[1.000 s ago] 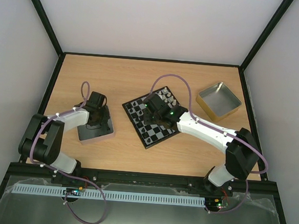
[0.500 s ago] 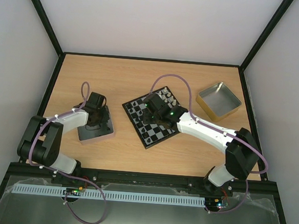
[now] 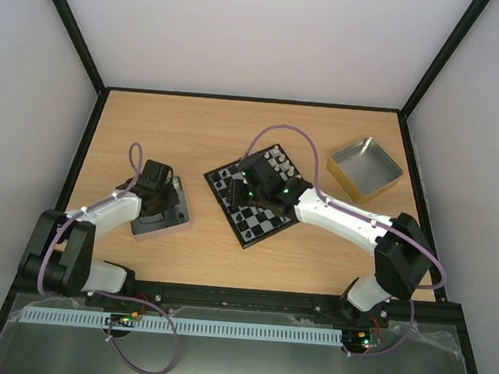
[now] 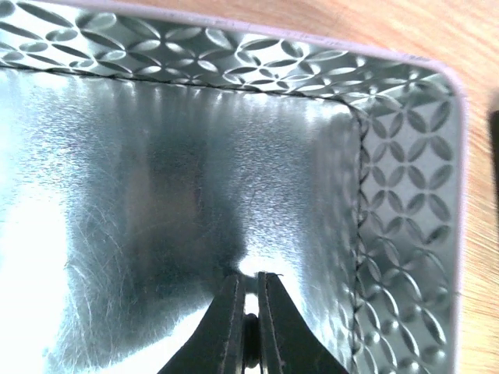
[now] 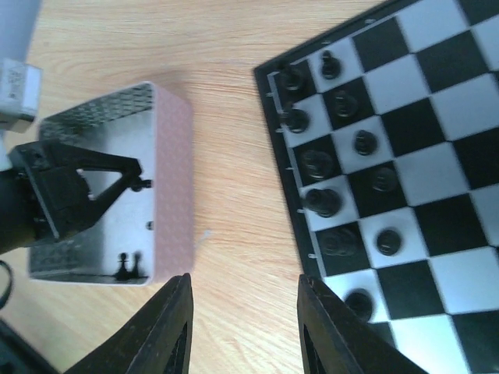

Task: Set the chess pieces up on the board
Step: Pick up the chess piece from the storage box, then place the chess piece on the chessboard.

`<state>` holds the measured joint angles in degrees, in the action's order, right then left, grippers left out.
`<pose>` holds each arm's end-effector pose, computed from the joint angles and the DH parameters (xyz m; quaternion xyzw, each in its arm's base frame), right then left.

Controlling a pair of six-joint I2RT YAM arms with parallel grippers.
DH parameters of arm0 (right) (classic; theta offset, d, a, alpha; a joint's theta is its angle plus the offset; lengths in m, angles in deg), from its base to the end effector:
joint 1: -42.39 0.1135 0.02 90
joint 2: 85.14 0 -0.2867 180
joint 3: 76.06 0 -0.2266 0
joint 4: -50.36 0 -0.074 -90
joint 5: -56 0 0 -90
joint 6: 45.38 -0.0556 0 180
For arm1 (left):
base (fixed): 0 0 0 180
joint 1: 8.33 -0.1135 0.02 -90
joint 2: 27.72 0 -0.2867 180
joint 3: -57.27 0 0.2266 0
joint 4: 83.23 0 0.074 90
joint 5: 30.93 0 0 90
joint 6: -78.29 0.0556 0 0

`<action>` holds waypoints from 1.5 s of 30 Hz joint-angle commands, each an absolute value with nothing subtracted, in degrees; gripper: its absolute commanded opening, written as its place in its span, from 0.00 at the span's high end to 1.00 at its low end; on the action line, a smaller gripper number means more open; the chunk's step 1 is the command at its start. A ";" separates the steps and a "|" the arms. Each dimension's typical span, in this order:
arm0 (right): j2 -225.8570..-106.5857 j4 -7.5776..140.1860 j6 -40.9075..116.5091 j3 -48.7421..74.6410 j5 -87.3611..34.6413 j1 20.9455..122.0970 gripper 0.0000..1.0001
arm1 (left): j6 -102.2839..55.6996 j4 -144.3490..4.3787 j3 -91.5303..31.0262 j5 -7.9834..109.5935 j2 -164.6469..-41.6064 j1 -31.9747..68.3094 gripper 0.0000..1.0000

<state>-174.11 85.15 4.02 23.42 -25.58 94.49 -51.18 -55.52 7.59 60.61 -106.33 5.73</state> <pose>0.1981 0.2677 0.2785 -0.1207 0.9079 0.3329 0.2244 0.2263 -0.0551 0.1767 -0.2144 0.9335 -0.1178 0.2620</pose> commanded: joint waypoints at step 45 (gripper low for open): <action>-183.31 52.90 -8.28 27.98 -8.66 94.87 0.98 | -60.05 -63.42 6.39 22.02 -93.37 4.85 0.91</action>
